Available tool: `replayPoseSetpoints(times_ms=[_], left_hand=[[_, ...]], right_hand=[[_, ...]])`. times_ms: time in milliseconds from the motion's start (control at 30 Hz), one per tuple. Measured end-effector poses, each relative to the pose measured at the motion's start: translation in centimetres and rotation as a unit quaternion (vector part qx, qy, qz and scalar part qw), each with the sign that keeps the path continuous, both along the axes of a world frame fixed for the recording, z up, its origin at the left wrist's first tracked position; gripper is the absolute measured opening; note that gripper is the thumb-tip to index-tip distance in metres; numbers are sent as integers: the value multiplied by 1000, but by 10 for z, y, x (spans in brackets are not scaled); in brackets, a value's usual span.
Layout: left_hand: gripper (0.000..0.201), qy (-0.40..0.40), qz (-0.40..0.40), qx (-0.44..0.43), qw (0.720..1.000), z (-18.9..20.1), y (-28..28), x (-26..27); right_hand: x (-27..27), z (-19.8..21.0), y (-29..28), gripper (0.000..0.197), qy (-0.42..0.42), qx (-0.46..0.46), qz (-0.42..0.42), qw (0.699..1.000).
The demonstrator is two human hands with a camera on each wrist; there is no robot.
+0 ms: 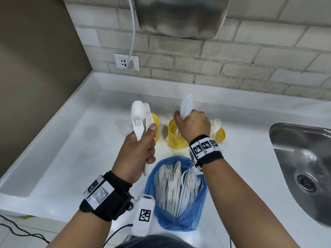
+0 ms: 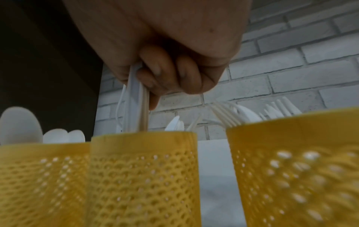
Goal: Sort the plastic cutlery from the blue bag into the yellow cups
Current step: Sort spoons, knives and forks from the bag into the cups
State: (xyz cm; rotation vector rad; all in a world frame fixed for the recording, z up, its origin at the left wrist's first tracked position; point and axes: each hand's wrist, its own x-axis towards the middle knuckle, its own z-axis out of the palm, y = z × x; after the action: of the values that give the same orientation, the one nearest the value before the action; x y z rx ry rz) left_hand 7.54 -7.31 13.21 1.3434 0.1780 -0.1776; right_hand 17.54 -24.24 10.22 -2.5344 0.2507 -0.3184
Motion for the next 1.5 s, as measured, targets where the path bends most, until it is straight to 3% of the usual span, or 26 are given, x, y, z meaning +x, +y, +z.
replayPoseSetpoints(times_ms=[300, 467, 633, 833, 933, 1333, 1500], left_hand=[[29, -6, -20, -2, 1000, 3, -3, -9], [27, -10, -20, -6, 1000, 4, -4, -14], [27, -14, -20, -11, 1000, 4, -5, -18], [25, -7, -28, -20, 999, 2, -10, -25], [25, -14, -34, -16, 999, 2, -11, -27], [26, -19, -38, -9, 999, 3, -12, -40], [31, -19, -34, -13, 999, 3, -15, -42]], right_hand=[[2, -12, 4, 58, 72, -60, 19, 995], [-4, -6, -2, 64, 52, -45, 20, 997], [-25, -9, -7, 41, -8, -2, 36, 999], [-45, -35, -6, 26, 43, -52, 96, 993], [-44, -46, -6, 19, 25, -77, 105, 991], [-50, -60, -5, 14, -14, -78, 126, 989], [-58, -56, -5, 21, -45, -13, 121, 992]])
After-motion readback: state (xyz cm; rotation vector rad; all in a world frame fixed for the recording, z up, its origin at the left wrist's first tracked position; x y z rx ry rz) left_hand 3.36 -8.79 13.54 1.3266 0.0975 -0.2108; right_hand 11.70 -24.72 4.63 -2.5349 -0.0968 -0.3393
